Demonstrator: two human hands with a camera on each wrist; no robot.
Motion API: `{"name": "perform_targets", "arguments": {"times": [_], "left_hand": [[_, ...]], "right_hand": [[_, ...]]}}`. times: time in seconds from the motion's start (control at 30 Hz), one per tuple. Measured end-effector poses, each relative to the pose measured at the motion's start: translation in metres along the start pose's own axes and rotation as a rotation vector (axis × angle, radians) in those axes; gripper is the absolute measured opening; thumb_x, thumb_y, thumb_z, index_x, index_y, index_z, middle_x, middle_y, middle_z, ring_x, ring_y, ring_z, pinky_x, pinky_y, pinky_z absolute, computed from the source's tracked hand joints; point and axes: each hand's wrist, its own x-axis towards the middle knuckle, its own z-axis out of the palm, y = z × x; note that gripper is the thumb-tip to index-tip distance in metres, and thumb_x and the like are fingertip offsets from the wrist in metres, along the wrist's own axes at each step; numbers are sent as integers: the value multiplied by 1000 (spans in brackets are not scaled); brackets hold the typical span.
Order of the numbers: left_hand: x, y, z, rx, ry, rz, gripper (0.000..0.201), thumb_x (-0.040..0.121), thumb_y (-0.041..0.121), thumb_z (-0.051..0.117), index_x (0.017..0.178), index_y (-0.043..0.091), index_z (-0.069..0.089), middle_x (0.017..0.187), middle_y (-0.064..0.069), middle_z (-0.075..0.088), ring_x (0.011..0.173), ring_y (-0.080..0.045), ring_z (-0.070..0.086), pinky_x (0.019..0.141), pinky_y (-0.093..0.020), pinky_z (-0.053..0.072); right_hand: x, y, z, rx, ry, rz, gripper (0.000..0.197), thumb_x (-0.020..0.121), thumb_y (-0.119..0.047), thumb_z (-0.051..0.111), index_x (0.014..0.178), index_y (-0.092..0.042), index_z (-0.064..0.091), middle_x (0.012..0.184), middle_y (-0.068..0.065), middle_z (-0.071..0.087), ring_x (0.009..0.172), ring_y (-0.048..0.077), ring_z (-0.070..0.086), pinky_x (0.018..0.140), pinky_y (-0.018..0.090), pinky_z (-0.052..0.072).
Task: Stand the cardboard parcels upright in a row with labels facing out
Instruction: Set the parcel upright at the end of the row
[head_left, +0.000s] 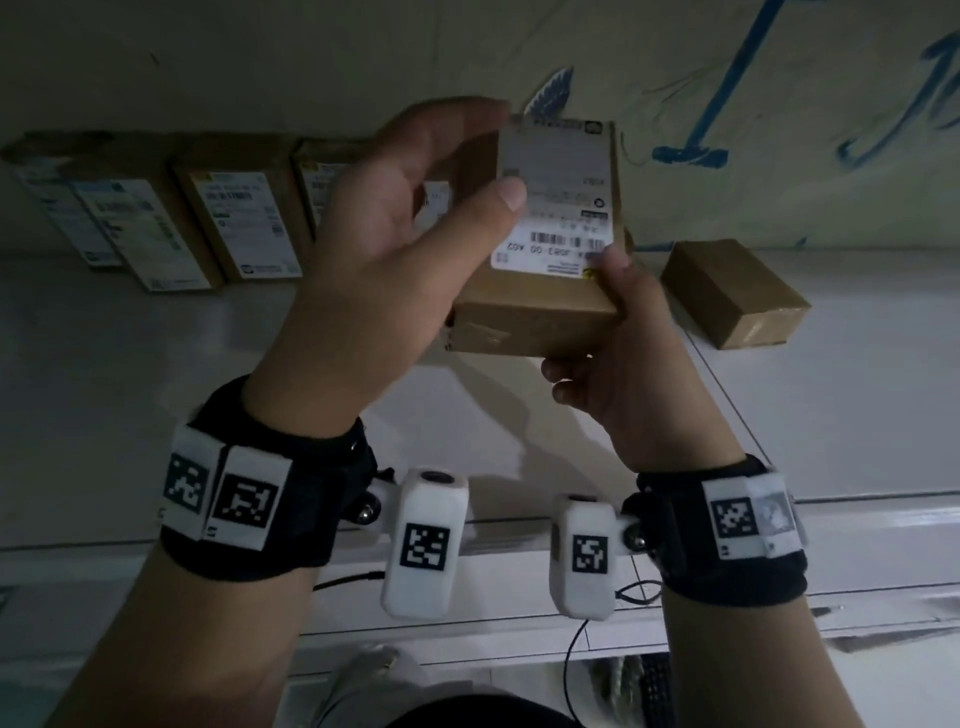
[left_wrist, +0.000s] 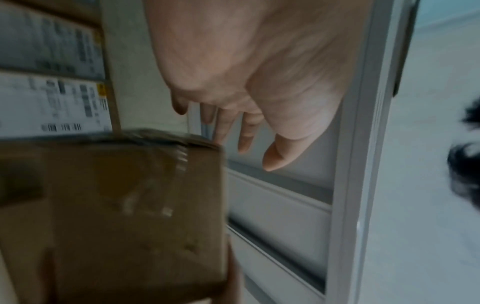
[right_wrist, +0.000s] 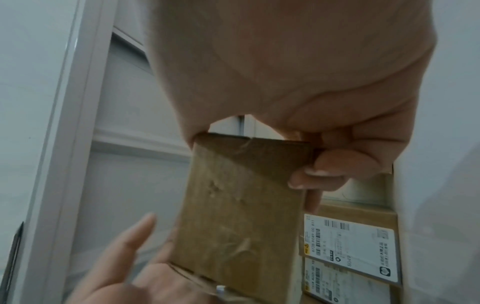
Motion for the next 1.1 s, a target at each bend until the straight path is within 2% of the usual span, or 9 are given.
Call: {"name": "perform_targets", "arguments": {"times": [0.2,0.3,0.4,0.5,0.63,0.7,0.77,0.93,1.1], "left_hand": [[-10,-16,-15,-71,161,-200,35,101,13,68,134,21,61,126,9,76,118,-11,74,95,-31,60],[-16,-20,-41,28,270,-258,40,97,14,74,135,19,62,119,11,78,110,-10,78,90,-32,62],[-28,-20,-68,291,124,-324,54,92,18,82,140,29,60,131,11,74,121,-7,73,103,-42,61],[-45,-18,-82,459,-61,-436,69,87,26,88,143,40,50,136,16,70,125,-3,69,109,-43,58],[-65,-14,-103,613,-82,-507,124,76,41,95,165,51,9,165,15,42,141,-1,52,120,-31,43],[-74,-4,-121,758,-64,-471,134,72,43,97,168,47,2,174,18,18,150,3,31,123,-21,30],[-85,7,-141,878,-93,-437,136,67,48,98,169,44,8,176,21,8,158,1,15,129,-28,24],[-103,16,-191,808,-162,-416,138,54,50,105,167,34,28,164,10,43,150,-7,43,123,-34,41],[-113,21,-264,797,-51,-472,123,54,59,102,157,38,38,148,15,58,133,-5,60,110,-36,55]], "right_hand": [[-11,0,10,-93,-108,55,61,86,-77,47,119,-33,73,102,3,71,74,19,53,65,33,43],[-14,7,16,-301,-160,68,62,77,-79,62,126,-44,71,118,-4,76,96,14,68,90,36,52],[-13,11,31,-261,-48,-15,104,71,-56,89,160,-39,38,136,-1,68,119,10,70,97,27,54],[-5,9,56,-147,47,-149,102,75,-36,88,161,-30,34,135,4,65,114,15,74,96,37,63],[-4,8,89,-189,49,-381,109,81,-20,90,165,-25,22,143,1,60,129,11,65,103,40,60],[-7,7,110,-329,-37,-470,114,80,-21,92,166,-26,18,139,0,60,132,10,60,107,37,57],[-11,8,136,-459,-154,-527,120,76,-24,95,166,-25,16,137,-1,58,132,8,57,108,33,55],[-18,9,208,-606,-399,-622,130,64,-31,102,166,-25,22,134,-6,58,123,8,62,99,33,58],[-8,23,279,-617,-336,-648,103,69,-46,96,156,-25,45,138,-11,61,133,0,55,109,15,46]]}}
